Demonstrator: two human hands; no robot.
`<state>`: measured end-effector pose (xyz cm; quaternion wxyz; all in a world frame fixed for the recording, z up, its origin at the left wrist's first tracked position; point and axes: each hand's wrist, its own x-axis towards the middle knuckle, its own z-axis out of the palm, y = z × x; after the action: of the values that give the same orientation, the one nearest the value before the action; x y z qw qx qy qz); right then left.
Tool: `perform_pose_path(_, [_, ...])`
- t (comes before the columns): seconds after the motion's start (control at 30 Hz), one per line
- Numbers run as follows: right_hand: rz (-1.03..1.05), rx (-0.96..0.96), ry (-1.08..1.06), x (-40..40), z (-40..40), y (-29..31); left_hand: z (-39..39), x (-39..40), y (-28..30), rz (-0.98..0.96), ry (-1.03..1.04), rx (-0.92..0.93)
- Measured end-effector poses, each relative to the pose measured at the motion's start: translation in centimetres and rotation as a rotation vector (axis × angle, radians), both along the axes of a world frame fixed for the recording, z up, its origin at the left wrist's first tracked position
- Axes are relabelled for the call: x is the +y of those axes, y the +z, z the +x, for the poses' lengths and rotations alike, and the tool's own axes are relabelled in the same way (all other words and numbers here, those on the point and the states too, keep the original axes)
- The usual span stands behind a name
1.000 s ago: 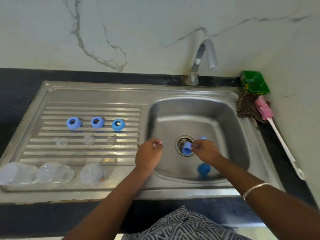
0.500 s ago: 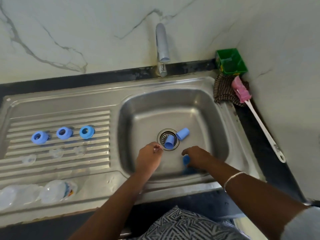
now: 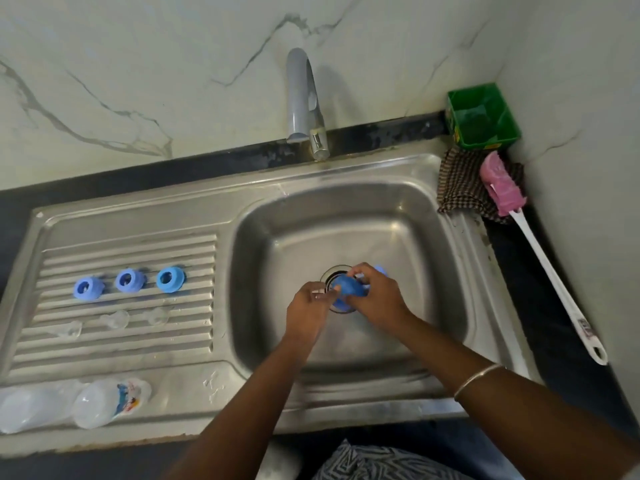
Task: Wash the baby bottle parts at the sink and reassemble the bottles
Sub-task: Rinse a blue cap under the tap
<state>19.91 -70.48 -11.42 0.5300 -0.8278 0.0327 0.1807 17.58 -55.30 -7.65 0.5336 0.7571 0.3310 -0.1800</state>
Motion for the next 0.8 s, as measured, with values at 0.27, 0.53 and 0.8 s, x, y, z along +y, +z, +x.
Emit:
perform_pose_path(0.27, [0.319, -0.152, -0.187, 2.5, 1.9, 4.4, 3.9, -0.3, 2.5, -0.426, 0.153, -0.107])
perform_pose_path(0.53, [0.275, -0.21, -0.216, 4.2, 6.7, 6.9, 7.0, 1.3, 4.4, -0.272, 0.166, -0.273])
perform_pose_path(0.8, [0.114, -0.425, 0.014, 4.1, 17.6, 11.2, 9.5, 1.4, 6.0, -0.229, 0.015, -0.358])
